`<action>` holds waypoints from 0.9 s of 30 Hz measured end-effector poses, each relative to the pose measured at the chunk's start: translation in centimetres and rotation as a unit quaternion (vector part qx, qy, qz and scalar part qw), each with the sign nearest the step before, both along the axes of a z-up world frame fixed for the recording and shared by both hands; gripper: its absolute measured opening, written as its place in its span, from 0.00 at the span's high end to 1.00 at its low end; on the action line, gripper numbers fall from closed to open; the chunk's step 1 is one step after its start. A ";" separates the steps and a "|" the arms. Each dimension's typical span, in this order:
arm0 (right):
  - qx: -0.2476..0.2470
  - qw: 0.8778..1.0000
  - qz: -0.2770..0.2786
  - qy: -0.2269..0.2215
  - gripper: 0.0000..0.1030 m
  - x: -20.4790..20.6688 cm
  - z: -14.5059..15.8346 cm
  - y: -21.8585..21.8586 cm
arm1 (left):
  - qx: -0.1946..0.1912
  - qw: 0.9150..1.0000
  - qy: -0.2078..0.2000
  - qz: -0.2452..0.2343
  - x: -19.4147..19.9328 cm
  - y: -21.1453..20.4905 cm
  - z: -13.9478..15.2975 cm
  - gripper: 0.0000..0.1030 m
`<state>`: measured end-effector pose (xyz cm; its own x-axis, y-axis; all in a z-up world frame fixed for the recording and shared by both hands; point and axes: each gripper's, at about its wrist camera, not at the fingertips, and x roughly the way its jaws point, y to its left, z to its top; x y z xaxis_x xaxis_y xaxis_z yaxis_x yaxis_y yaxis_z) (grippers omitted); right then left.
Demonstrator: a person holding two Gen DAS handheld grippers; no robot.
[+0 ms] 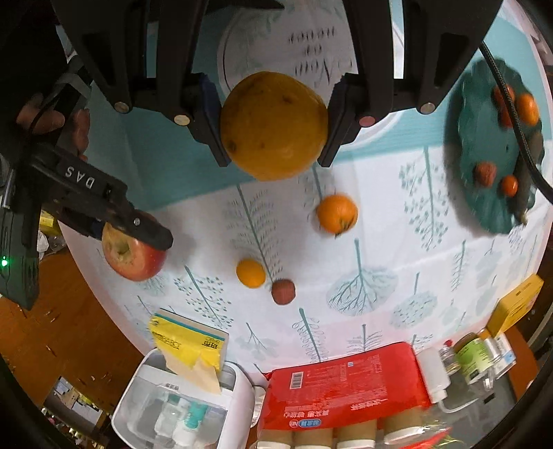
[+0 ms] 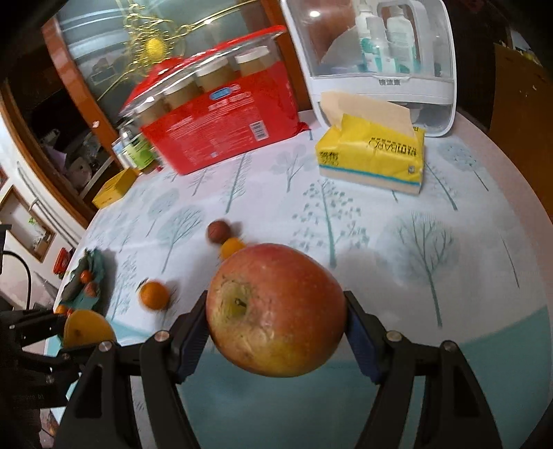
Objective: Organize fruits
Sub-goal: 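Carry the apple and yellow orange to the green plate and open both tools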
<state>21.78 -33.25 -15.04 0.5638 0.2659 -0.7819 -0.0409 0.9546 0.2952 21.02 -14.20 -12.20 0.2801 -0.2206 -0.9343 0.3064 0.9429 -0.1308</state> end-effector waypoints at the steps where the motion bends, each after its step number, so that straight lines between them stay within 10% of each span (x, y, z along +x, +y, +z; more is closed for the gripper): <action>1: 0.000 1.000 0.004 0.000 0.30 -0.8 0.2 0.3 | -0.003 1.000 -0.001 0.003 -0.9 0.4 0.2 0.52; 27: 0.019 0.991 0.127 0.045 0.30 -13.4 0.8 16.1 | -0.051 0.995 -0.024 0.081 -13.1 15.9 1.8 0.52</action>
<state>8.42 -17.19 -14.27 0.4037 0.4214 -0.8121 -0.2506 0.9046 0.3448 7.95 1.70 -10.43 0.3637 -0.2615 -0.8941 0.1589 0.9631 -0.2171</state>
